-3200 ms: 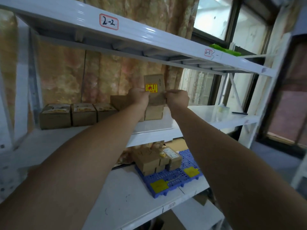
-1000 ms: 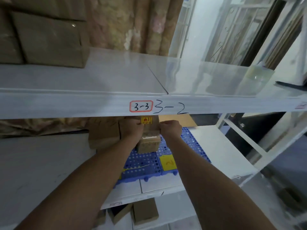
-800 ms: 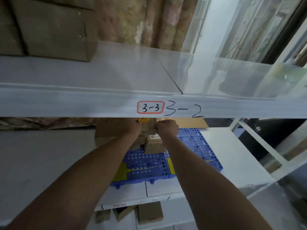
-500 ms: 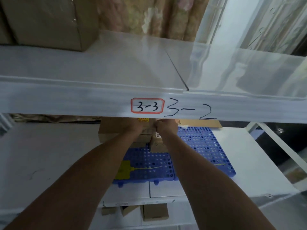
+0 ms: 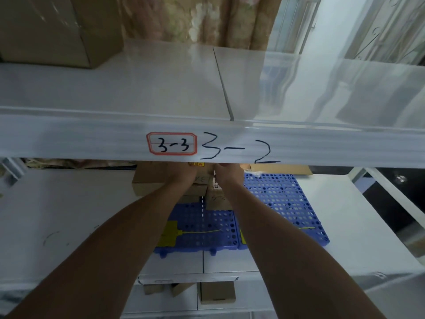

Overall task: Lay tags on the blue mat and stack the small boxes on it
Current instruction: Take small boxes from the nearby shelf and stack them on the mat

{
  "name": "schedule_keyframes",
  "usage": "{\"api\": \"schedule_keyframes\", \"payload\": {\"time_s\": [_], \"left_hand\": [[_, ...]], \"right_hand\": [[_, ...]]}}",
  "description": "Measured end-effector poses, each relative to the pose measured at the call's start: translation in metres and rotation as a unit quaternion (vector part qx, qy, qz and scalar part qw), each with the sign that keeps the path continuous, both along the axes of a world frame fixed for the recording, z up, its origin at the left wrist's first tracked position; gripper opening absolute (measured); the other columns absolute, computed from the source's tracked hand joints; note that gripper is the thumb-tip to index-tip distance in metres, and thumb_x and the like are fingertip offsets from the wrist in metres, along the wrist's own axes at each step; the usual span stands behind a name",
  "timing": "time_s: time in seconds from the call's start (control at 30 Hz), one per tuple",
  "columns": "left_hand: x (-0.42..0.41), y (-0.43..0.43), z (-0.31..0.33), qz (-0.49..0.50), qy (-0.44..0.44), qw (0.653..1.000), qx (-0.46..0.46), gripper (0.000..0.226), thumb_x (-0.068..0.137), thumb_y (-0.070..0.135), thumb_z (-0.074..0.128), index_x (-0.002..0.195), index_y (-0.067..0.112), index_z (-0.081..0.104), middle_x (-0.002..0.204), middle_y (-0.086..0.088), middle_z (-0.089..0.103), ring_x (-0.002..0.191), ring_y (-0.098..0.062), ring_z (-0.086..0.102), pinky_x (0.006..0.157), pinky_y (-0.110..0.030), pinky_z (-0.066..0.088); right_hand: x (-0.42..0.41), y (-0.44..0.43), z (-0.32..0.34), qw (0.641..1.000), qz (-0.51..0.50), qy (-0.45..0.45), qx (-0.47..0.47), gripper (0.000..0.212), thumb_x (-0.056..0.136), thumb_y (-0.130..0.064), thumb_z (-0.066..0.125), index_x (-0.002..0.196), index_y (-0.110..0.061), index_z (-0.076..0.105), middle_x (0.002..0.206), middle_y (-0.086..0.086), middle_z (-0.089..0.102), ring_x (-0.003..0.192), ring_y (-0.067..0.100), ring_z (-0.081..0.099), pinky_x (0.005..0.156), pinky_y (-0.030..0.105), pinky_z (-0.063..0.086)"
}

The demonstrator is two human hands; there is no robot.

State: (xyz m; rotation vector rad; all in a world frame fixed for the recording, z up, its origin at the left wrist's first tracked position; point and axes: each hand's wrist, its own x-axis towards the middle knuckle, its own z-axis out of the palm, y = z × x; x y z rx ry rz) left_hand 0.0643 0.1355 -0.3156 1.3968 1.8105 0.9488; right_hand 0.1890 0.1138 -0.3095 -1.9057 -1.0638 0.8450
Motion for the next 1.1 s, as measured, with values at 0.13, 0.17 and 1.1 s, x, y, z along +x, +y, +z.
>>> {"api": "schedule_keyframes", "payload": {"time_s": [0.13,0.17,1.1], "left_hand": [[-0.003,-0.006,0.005,0.01,-0.013,0.999,0.042,0.04,0.1,0.008,0.044,0.064,0.019,0.032,0.063,0.002,0.036,0.054,-0.011,0.033,0.051,-0.024,0.028],[-0.005,-0.008,0.007,0.014,-0.009,0.999,0.049,0.041,0.101,0.009,0.044,0.063,0.02,0.032,0.062,0.002,0.036,0.053,-0.01,0.031,0.051,-0.025,0.028],[-0.308,-0.232,0.127,0.039,0.474,0.878,-0.049,0.068,0.096,0.067,0.027,0.151,0.029,0.039,0.157,-0.003,0.041,0.144,-0.028,0.039,0.118,-0.049,0.03]], "right_hand": [[0.006,-0.001,0.007,0.999,0.012,-0.04,0.009,0.03,0.094,-0.025,0.057,0.066,-0.016,0.061,0.061,-0.003,0.054,0.054,0.011,0.049,0.048,0.023,0.034],[0.008,-0.001,0.007,0.998,0.018,-0.053,0.011,0.033,0.096,-0.025,0.055,0.065,-0.016,0.059,0.061,-0.003,0.053,0.054,0.013,0.049,0.05,0.024,0.033],[-0.236,-0.153,0.123,0.759,0.472,-0.415,0.169,0.059,0.097,-0.065,0.029,0.147,-0.036,0.045,0.15,0.003,0.05,0.135,0.03,0.048,0.109,0.049,0.04]]}}
